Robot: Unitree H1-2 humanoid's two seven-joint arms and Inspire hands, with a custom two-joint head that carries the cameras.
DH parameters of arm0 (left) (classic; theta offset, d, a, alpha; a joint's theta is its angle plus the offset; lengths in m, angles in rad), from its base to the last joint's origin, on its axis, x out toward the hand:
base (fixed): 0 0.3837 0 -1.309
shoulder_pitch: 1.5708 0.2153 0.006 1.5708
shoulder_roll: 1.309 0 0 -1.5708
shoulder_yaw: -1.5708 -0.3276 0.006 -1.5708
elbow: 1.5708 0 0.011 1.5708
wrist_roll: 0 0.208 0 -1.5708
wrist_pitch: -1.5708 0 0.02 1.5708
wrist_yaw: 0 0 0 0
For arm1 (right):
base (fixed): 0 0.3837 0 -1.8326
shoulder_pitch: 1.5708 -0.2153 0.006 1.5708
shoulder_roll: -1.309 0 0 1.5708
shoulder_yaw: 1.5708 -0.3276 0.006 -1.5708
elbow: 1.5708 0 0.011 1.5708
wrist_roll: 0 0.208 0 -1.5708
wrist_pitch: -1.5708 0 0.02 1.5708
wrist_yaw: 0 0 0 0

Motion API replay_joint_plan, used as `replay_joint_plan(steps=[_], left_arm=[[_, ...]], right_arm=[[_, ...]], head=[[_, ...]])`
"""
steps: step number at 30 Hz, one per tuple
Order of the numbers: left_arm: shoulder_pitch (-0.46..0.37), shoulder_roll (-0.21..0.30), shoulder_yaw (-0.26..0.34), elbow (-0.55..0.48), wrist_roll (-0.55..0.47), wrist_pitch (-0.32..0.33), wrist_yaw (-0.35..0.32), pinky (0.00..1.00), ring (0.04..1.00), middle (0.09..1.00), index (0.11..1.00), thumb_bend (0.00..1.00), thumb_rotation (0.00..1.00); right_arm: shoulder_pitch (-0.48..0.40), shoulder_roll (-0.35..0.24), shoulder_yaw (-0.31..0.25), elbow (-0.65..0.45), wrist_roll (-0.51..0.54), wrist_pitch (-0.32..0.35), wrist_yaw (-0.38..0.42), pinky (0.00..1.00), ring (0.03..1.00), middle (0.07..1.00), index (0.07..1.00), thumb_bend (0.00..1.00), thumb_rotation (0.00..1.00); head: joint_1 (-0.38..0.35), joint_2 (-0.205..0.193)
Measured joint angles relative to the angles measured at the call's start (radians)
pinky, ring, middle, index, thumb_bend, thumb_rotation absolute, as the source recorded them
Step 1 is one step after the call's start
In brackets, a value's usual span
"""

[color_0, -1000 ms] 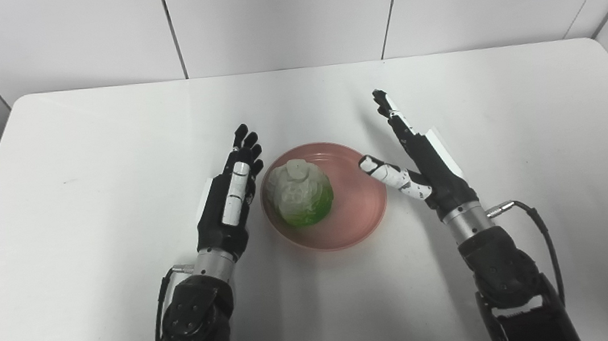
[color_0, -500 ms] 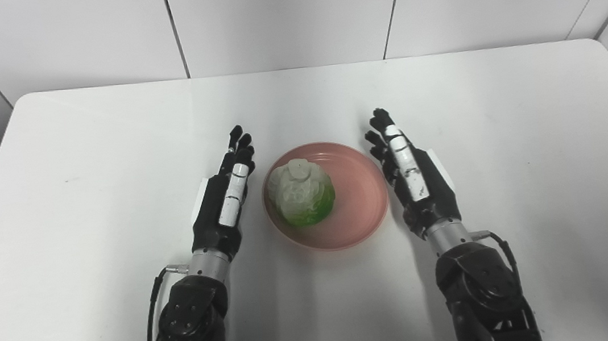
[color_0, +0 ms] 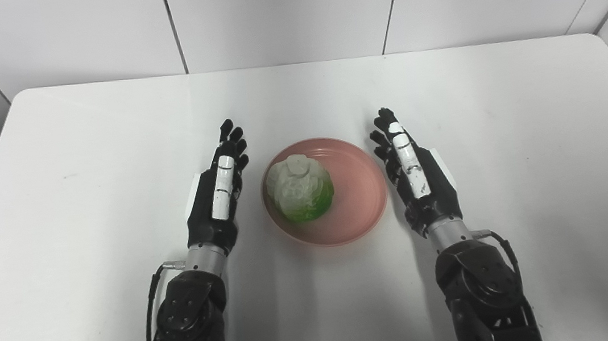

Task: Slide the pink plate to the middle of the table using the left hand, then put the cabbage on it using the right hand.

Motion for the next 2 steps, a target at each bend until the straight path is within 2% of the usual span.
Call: replay_joint_plan(steps=[2], left_arm=[[0.000,0.000,0.000,-0.002,0.000,0.000,0.000,1.00,1.000,1.000,1.000,0.74,0.96]], right_arm=[[0.000,0.000,-0.001,-0.001,-0.001,0.000,-0.006,1.00,0.969,0.963,0.953,0.66,0.93]], head=[[0.000,0.000]])
